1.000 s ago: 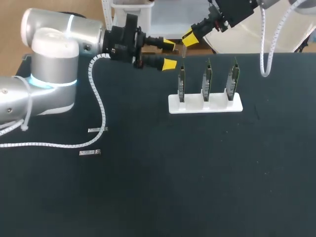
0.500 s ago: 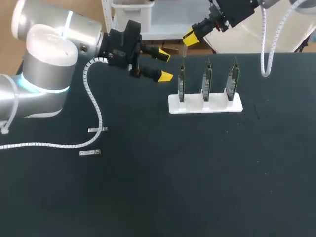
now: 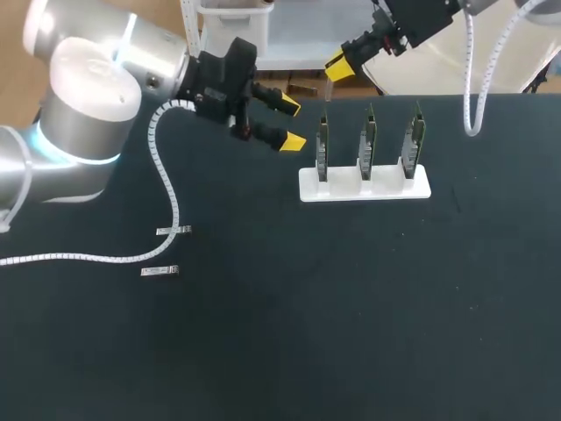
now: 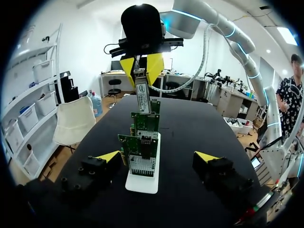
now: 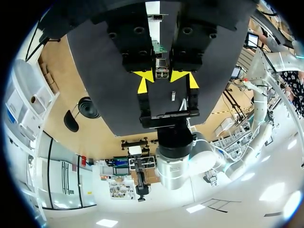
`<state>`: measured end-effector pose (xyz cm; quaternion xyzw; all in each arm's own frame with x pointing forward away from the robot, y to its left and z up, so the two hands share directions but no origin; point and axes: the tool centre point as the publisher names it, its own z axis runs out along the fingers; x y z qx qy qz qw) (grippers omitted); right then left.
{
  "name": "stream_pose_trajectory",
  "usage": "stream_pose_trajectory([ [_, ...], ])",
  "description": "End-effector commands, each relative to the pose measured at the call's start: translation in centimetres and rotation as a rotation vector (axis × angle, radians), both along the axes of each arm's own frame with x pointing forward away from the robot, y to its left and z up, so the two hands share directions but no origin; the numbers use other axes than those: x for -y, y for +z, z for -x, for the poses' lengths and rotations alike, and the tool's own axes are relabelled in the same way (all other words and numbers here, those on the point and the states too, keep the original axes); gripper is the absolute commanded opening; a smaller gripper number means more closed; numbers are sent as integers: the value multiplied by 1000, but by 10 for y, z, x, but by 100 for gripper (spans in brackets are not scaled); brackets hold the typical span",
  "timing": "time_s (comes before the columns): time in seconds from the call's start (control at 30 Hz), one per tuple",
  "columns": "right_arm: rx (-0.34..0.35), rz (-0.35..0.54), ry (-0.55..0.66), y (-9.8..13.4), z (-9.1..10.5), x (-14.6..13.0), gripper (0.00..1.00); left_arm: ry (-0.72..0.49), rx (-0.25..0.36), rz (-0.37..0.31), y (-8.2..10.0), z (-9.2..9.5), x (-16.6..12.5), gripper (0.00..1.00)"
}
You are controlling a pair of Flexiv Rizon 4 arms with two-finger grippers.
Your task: Pick up the optical module with the left hand, and insert it into the network port with the right hand.
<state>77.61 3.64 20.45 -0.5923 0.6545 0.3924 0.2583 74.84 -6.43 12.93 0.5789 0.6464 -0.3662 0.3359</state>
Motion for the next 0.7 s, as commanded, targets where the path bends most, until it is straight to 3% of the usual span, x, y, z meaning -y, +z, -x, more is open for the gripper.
stream_pose_trajectory([
  [0.03, 5, 0, -8, 0, 4, 2, 0, -9, -12, -8, -3, -8, 3, 100],
  [0.7, 5, 0, -2, 0, 8, 7, 0, -36, -23, -34, -8, -17, 10, 100],
])
